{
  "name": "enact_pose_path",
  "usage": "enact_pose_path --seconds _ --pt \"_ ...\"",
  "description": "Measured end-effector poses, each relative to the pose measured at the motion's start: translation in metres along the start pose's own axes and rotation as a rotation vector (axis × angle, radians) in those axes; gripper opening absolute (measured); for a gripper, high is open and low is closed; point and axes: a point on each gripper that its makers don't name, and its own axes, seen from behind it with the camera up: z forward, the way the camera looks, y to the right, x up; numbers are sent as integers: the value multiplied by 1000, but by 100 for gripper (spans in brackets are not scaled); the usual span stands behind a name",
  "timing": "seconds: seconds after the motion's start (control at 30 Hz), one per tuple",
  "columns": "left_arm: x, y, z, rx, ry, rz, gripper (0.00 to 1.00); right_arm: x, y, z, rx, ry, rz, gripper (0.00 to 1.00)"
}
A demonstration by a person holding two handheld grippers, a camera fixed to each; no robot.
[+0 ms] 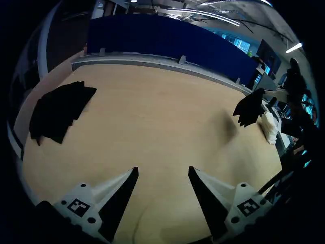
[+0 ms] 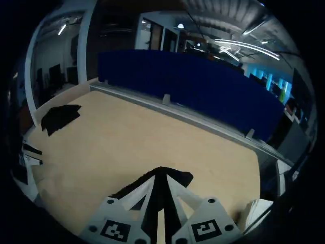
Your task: Fold towel
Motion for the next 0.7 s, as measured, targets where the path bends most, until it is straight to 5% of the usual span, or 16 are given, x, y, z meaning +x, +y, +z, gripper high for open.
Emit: enact_pose_path --seconds 0.3,0.7 --pt "-2 5 3 1 -7 6 91 -21 69 -3 -68 -41 31 5" --pt "-3 8 3 14 -11 0 91 -42 126 1 -129 -89 51 5"
